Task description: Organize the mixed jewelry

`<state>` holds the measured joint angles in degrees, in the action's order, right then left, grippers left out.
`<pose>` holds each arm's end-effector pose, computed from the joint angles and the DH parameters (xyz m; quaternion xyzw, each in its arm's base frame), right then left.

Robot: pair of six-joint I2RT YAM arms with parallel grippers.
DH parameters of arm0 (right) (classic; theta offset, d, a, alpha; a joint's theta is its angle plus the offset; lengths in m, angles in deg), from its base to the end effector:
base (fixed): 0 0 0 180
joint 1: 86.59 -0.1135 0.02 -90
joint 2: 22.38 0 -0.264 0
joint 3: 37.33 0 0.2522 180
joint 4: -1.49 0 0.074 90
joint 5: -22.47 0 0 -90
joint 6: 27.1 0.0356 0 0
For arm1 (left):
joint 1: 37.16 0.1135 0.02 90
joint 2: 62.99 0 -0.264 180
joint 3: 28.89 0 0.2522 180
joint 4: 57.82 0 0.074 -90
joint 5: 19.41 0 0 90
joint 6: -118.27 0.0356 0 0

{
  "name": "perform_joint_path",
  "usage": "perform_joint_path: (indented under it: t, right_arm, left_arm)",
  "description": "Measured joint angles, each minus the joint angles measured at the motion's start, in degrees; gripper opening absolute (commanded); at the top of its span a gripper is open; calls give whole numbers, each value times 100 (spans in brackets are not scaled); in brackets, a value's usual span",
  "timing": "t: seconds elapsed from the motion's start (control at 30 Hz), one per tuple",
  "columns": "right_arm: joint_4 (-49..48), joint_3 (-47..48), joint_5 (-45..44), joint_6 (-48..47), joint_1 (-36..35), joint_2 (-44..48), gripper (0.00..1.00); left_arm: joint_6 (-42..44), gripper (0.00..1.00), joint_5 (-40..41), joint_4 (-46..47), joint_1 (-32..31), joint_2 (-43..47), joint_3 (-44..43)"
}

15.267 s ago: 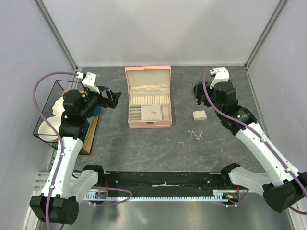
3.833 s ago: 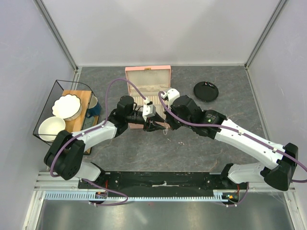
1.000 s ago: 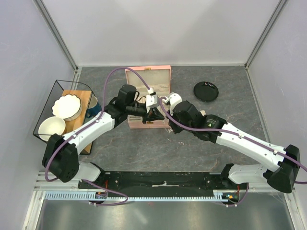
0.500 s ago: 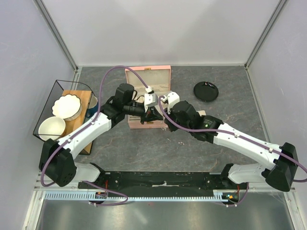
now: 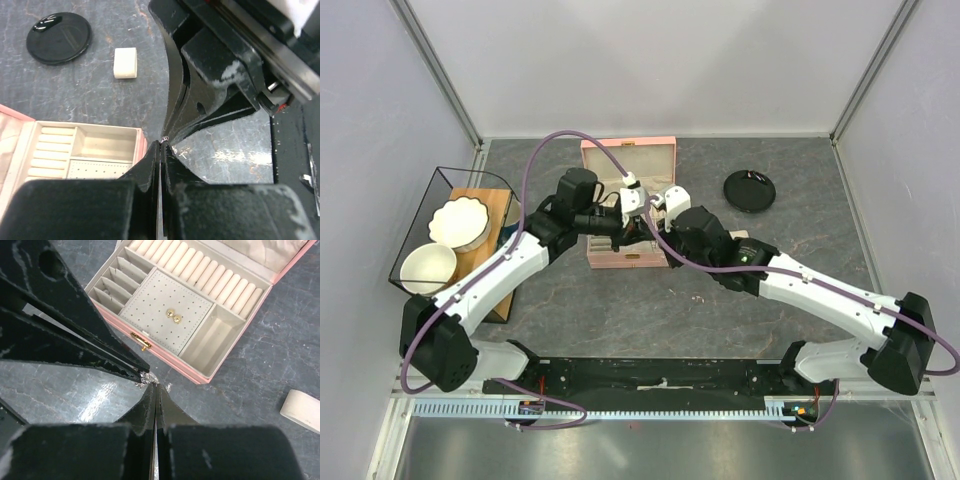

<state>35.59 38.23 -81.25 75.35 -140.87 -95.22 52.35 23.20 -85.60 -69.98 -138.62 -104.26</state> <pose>0.1743 0.2279 0.3212 -0.2544 0.8296 0.1803 0.4632 0.2323 -0.1810 0.3220 0.5559 0.5917 -0.3795 0.4437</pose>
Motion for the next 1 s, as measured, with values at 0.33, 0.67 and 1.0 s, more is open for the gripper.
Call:
perform_joint_path:
  t: [0.33,0.67,1.0]
  right_arm:
    - [74,577,-680,-72,136,-546,0]
    - [-22,1187,-710,-315,673,-1196,0]
    - [-238,2079,-463,-490,1104,-2068,0]
  left_arm:
    - [229,2,483,-76,122,-337,-455]
    - [245,1,693,-33,323,-949,-892]
    - [238,2,846,219,686,-1690,-1493]
